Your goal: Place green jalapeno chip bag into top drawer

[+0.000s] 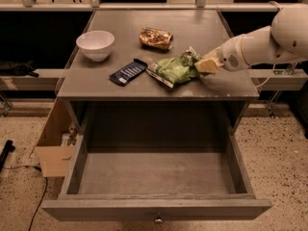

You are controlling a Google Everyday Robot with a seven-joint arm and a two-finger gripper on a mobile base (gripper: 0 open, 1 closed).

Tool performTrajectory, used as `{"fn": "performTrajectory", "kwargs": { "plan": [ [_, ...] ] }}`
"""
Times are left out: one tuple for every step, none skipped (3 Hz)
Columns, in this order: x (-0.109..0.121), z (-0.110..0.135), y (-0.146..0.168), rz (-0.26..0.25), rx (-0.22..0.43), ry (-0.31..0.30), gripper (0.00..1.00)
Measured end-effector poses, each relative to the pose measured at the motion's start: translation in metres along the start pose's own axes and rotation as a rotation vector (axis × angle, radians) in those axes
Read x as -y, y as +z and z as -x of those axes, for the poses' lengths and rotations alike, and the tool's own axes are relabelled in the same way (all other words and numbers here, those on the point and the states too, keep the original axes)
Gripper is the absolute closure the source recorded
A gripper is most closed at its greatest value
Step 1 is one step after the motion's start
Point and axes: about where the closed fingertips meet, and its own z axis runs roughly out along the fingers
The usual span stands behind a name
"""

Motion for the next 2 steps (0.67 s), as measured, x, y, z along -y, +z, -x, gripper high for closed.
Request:
{"fn": "performTrajectory", "kwargs": {
  "plan": [
    [0.0,0.0,0.0,0.0,0.0,0.0,1.0],
    [0.0,0.0,0.0,0.0,0.0,0.0,1.0]
  ]
}}
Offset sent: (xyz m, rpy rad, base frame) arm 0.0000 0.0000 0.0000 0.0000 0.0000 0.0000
